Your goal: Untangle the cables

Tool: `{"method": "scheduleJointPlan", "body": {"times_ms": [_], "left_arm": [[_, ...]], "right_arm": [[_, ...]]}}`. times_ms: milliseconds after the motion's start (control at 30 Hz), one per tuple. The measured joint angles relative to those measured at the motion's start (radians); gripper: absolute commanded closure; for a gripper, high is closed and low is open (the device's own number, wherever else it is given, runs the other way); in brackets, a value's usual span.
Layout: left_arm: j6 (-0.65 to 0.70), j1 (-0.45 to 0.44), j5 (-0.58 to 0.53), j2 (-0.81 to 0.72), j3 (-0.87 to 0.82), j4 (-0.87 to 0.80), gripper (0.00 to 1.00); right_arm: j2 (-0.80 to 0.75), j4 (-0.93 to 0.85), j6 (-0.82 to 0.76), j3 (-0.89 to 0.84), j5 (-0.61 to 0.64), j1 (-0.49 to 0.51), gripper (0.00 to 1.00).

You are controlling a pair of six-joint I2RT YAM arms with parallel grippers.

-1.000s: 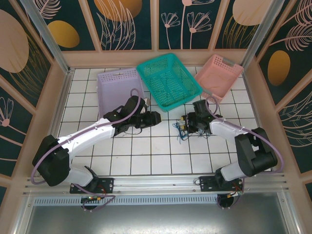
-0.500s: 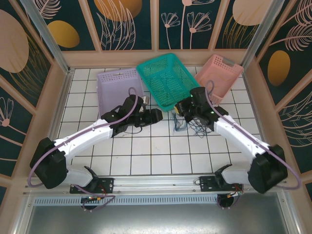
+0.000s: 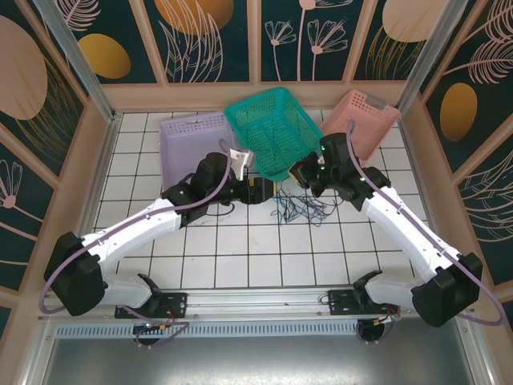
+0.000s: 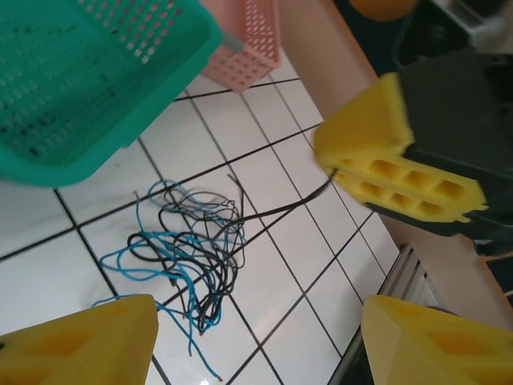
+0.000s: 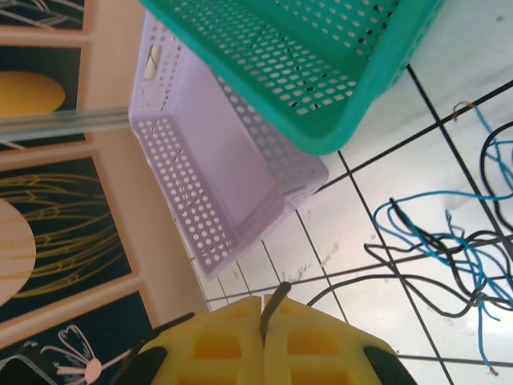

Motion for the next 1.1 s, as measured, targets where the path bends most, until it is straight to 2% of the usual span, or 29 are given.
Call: {"method": "scheduleJointPlan", "body": {"times_ms": [100,267,433,600,667,700,733,767,800,833,867,967,1067,1100], "left_arm": [[0.106,-0.046,-0.019,0.0,0.0,0.03,0.31],[0.254,-0.128,-0.137,0.001,-0.019,0.081,0.3],[0.357,-0.134,-0.3,0.036,-0.022,0.086,0.29],[0.416,-0.134,-0.364,0.096,-0.012,0.085,0.32],[0.423,-0.134,-0.368,0.118,0.001,0.086,0.46],[0.423,-0.134,-0.369,0.127,0.007,0.087,0.61],[0.425,-0.134,-0.369,0.134,0.013,0.088,0.81],[0.425,-0.134,-0.369,0.138,0.016,0.089,0.95],[0.425,-0.134,-0.369,0.139,0.02,0.089,1.0],[0.421,-0.134,-0.368,0.14,0.023,0.091,1.0],[0.415,-0.134,-0.367,0.14,0.026,0.093,1.0],[0.37,-0.134,-0.36,0.14,0.033,0.092,1.0],[0.298,-0.134,-0.349,0.134,0.041,0.09,1.0],[0.27,-0.134,-0.343,0.129,0.041,0.085,1.0]], "right_arm": [[0.026,-0.031,-0.027,0.022,-0.041,0.0,1.0],[0.063,-0.069,-0.065,0.068,-0.087,0.0,1.0],[0.064,-0.08,-0.086,0.078,-0.132,0.0,1.0],[0.064,-0.095,-0.089,0.08,-0.172,0.0,1.0],[0.064,-0.1,-0.09,0.084,-0.187,0.0,1.0],[0.063,-0.1,-0.09,0.085,-0.192,0.0,1.0],[0.063,-0.1,-0.09,0.085,-0.196,0.0,1.0],[0.063,-0.101,-0.09,0.085,-0.199,0.0,1.0],[0.063,-0.101,-0.09,0.085,-0.203,0.0,1.0],[0.063,-0.1,-0.09,0.085,-0.206,-0.001,1.0],[0.063,-0.101,-0.09,0.085,-0.208,-0.003,0.96],[0.051,-0.102,-0.085,0.081,-0.204,-0.027,0.54],[-0.015,-0.104,-0.058,0.034,-0.176,-0.092,0.32],[-0.057,-0.104,-0.039,0.001,-0.162,-0.123,0.28]]}}
